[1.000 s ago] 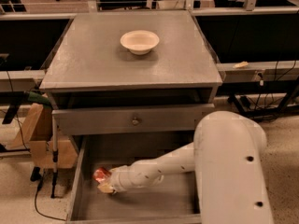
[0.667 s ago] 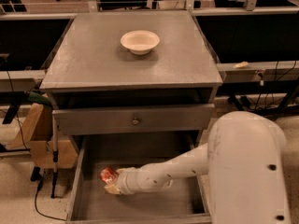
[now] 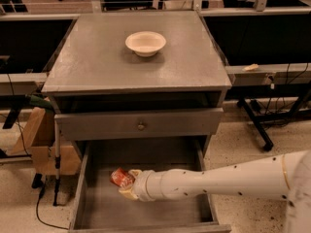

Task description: Pick coke can from middle drawer and place on counter

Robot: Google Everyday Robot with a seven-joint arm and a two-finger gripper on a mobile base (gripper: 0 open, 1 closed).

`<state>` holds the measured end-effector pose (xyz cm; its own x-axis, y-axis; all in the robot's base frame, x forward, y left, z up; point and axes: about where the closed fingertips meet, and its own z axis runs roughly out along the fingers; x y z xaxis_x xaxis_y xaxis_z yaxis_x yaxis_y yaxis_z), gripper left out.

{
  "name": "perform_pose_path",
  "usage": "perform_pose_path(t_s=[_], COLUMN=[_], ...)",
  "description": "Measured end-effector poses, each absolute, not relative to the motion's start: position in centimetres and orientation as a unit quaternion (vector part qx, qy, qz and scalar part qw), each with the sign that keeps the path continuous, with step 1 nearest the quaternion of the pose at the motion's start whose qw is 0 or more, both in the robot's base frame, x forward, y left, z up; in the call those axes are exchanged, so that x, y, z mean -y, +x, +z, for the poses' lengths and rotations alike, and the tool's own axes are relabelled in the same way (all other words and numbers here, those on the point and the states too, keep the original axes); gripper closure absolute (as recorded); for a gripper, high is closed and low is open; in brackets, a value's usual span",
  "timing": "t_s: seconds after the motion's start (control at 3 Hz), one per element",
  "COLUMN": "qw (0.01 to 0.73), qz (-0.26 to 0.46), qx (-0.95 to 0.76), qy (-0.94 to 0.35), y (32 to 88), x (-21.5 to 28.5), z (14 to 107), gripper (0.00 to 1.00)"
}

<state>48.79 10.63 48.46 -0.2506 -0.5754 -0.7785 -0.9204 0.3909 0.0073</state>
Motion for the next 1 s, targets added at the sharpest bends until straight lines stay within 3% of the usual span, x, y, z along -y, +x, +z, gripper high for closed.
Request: perform_pose_path(t_s=[0.67,1.0], qw=[0.442,0.447], qz=[0.232,0.23], qx=[-0.659,-0.615], qy=[-0.563,-0.607], y=[50.8,50.3], x=[-9.3,-8.0], z=[62.8,70.1], gripper=[1.0,1.0])
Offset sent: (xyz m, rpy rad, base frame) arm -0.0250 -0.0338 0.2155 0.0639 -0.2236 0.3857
